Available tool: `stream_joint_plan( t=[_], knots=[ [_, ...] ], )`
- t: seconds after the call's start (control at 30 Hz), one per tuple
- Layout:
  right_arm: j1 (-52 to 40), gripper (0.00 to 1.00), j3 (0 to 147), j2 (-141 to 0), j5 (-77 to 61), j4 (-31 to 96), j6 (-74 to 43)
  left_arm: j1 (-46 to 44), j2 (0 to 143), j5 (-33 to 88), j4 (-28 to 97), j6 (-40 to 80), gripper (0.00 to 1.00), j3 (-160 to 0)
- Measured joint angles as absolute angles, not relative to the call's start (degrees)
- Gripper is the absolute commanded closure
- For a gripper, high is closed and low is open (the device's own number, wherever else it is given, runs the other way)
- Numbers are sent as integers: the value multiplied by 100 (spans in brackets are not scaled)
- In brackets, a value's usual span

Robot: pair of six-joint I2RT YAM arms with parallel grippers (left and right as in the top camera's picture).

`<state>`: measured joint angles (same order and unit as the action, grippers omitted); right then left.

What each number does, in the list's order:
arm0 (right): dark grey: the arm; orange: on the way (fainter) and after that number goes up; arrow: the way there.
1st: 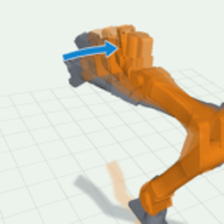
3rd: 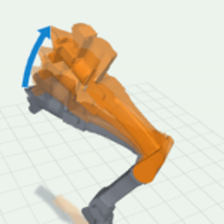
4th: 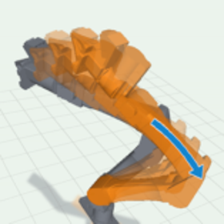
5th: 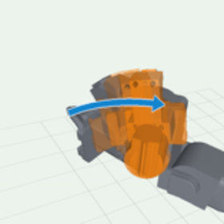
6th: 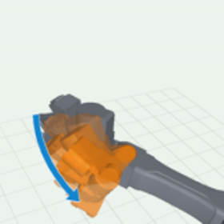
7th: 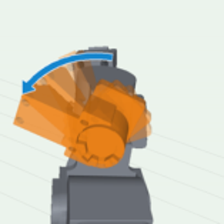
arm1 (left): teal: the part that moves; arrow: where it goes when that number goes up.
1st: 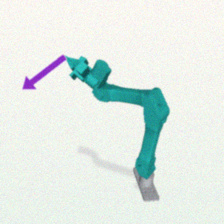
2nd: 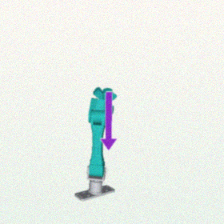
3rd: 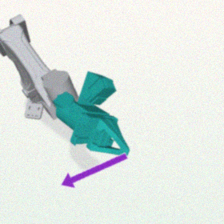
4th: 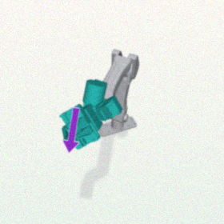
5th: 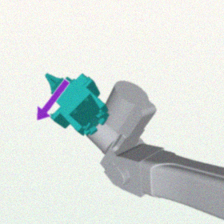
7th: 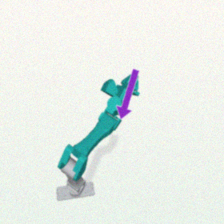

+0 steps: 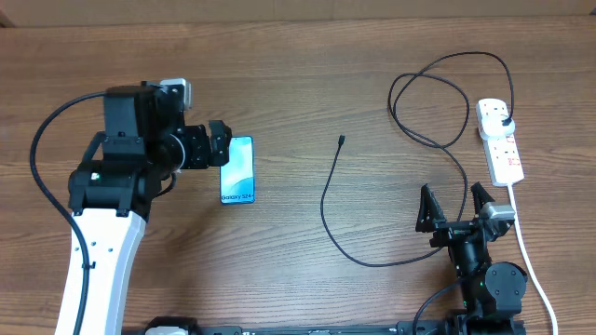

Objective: Plug charger to phone and switch on socket
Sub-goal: 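Move the left gripper forward over the Galaxy phone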

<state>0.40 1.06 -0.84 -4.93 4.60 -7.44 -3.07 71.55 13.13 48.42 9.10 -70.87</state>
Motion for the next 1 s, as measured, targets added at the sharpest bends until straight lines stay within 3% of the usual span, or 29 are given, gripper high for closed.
stream_joint_plan(
  t=[0.63, 1.0],
  knots=[
    [40, 0, 106, -84, -493, 460, -744, -674, 7397, 1175, 5022, 1328, 4, -7360],
    [40, 0, 106, -84, -493, 458, -744, -679, 8090, 1044, 6676, 1361, 6, -9212]
  ],
)
